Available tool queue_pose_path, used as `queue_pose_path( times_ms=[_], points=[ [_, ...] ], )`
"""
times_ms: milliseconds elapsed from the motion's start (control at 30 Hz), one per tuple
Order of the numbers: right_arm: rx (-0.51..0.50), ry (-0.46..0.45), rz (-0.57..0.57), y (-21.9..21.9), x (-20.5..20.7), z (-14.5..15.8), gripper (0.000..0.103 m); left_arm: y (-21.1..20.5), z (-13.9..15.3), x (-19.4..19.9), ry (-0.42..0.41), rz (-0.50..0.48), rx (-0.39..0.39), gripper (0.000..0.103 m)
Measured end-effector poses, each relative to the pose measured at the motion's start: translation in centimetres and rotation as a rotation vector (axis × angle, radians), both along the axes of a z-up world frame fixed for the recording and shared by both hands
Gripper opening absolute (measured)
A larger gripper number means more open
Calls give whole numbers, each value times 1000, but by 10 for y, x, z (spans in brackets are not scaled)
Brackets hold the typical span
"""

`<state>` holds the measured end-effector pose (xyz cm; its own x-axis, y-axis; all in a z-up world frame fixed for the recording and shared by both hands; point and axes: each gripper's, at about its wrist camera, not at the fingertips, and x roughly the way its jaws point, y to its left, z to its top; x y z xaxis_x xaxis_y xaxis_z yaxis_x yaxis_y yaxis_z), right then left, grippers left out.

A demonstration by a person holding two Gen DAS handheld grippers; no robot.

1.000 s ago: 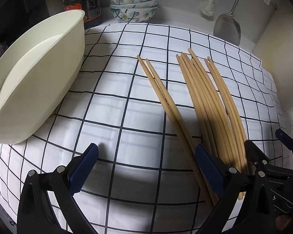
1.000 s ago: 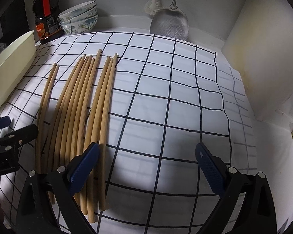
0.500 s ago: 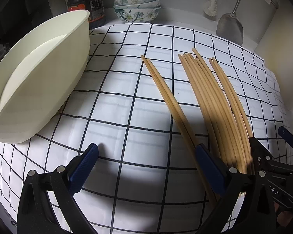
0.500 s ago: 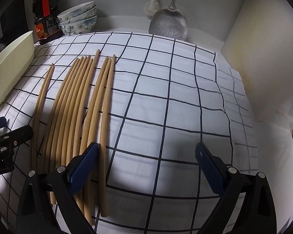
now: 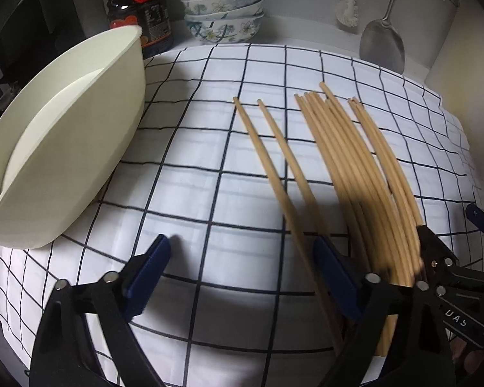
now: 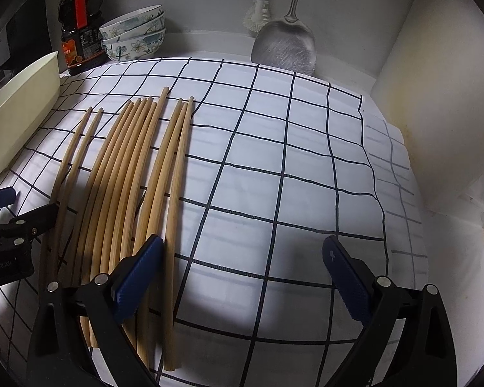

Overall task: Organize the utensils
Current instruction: 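Move the right gripper to the wooden chopsticks and grasp one chopstick, then carry the chopstick with the right gripper into the white basin and release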

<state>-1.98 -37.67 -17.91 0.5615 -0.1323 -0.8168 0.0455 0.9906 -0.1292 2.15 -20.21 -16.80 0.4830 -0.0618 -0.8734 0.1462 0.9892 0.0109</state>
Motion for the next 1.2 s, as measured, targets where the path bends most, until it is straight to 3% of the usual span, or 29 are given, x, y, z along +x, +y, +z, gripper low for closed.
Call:
queue_pose_path(
  times_ms=[133,267,333,500,600,900,1200],
  points=[
    [-4,-8,7,3,2,0,92,-5,3,0,-22,-21,-10,50],
    [40,0,36,4,2,0,74,-7,4,-2,-30,-45,-17,17],
    [54,11,60,6,2,1,65,-10,4,-3,-27,-66,-18,10],
    [84,30,144,19,1,3,24,-11,5,-6,-17,-91,-23,8],
    [77,32,174,28,1,3,7,-10,5,-6,-5,-106,-33,7],
    [159,16,85,19,-8,12,6,-3,12,-9,31,-147,-77,7],
    [203,-51,37,27,-21,61,6,8,62,-8,-32,-187,-141,7]
  ],
)
